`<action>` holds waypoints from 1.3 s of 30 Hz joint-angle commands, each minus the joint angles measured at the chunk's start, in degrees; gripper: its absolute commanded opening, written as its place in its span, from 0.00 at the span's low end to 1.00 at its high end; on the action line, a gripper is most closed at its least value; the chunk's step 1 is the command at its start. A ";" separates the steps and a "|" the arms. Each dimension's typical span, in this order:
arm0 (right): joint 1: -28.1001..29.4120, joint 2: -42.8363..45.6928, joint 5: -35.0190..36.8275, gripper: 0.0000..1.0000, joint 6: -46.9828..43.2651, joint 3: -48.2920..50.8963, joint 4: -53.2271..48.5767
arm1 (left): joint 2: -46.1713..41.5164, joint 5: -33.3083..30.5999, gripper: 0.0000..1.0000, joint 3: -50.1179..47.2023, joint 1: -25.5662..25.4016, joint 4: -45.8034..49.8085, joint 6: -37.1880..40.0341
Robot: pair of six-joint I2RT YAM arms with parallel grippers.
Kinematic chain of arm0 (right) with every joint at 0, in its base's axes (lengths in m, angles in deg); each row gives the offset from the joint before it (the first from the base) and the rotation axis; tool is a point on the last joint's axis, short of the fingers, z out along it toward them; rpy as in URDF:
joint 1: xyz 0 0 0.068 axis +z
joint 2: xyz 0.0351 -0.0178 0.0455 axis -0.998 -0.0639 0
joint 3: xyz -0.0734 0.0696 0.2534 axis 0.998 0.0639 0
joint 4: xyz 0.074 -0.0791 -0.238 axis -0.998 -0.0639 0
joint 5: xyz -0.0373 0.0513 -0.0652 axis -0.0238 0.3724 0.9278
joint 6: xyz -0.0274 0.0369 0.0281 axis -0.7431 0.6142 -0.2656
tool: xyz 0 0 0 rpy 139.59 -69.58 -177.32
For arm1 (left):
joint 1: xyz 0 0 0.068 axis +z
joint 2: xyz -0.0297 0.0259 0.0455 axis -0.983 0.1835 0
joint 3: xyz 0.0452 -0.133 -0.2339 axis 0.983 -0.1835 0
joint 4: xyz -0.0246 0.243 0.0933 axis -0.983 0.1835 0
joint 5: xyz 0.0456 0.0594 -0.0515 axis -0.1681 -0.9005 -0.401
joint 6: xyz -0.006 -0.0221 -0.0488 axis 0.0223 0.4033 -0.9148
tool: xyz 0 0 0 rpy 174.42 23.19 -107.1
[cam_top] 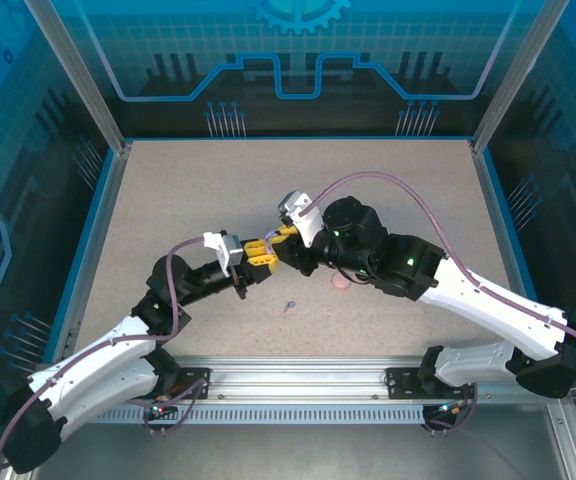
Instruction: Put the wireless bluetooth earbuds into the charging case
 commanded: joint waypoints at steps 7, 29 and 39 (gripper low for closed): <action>0.86 1.27 -0.72 0.22 -0.21 -0.26 1.74 | 0.67 -1.98 0.00 -0.28 -0.49 -2.54 -2.17; 1.11 -0.27 2.36 0.21 -0.99 1.00 3.05 | 2.23 -2.29 0.00 -0.47 -0.63 -5.46 -6.21; 1.11 -0.58 3.19 0.21 -1.15 1.35 4.23 | 2.50 -2.25 0.00 -0.33 -0.68 -5.34 -6.52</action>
